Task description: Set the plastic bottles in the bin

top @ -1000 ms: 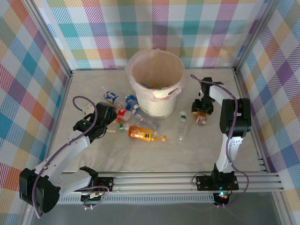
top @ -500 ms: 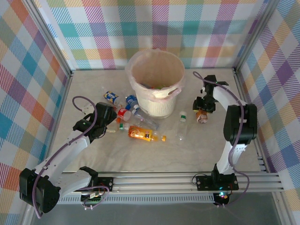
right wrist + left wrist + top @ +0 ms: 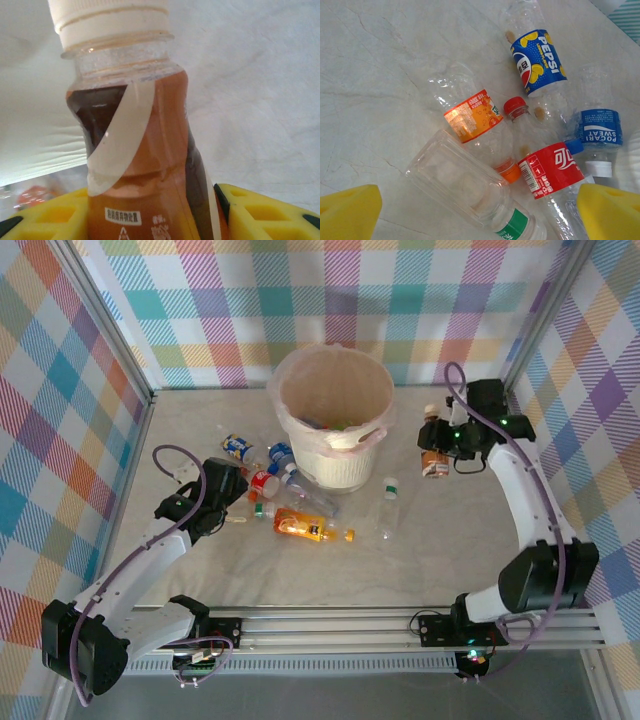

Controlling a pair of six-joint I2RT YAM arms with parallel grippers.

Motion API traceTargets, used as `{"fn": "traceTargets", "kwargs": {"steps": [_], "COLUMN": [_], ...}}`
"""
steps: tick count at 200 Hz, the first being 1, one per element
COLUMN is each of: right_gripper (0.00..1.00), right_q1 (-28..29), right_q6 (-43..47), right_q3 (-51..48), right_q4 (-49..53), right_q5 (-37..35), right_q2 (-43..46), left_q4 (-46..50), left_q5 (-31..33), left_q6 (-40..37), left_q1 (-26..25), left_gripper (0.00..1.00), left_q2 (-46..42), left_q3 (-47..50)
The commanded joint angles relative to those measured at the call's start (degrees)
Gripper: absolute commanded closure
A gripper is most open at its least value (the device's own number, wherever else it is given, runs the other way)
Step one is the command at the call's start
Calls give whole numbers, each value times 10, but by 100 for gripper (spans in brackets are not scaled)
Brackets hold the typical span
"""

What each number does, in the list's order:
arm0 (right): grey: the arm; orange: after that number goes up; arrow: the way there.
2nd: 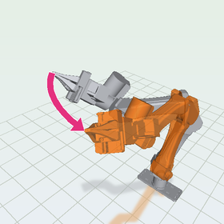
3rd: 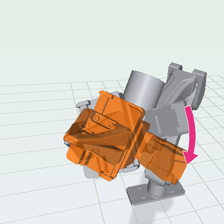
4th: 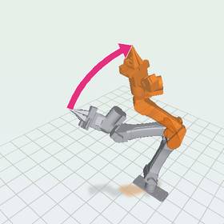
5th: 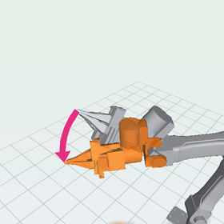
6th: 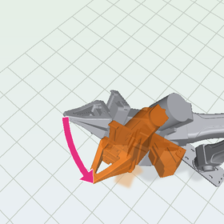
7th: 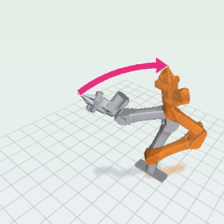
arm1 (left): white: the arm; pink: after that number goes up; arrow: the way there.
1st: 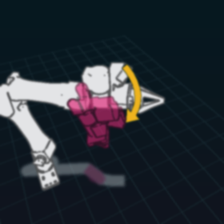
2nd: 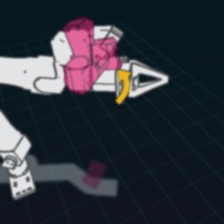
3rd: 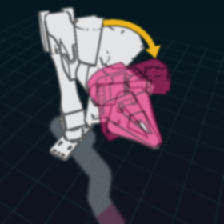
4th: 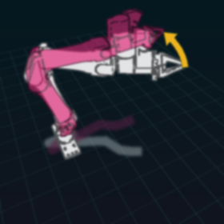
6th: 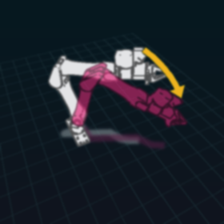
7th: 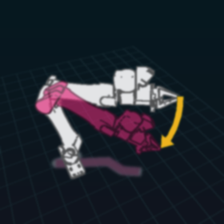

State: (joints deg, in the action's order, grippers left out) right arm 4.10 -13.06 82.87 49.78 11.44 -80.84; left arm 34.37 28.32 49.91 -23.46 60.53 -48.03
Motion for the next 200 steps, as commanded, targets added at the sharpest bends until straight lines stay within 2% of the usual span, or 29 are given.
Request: {"fn": "traceTargets", "kwargs": {"steps": [1, 40, 90, 143, 200], "right_gripper": [56, 56, 57, 57, 56], "right_q1": [-2, -2, 0, 52, 119], "right_q6": [-17, -51, -118, -124, -98], "right_q3": [27, 64, 136, 261, 427], "right_q4": [-35, -111, -204, -212, -146], "right_q5": [84, 177, 252, 224, 188], "right_q2": [44, 74, 19, -87, -221], "left_q4": [3, 0, -4, -11, -14], "left_q5": [7, 7, -3, -18, -24], "left_q6": [-6, -8, -9, -11, -14], "left_q1": [9, 11, 11, 11, 11], "left_gripper": [0, 0, 0, 0, 0], "left_q2": [-11, -11, -9, -10, -11], "left_q3": [7, 5, 5, 7, 7]}}
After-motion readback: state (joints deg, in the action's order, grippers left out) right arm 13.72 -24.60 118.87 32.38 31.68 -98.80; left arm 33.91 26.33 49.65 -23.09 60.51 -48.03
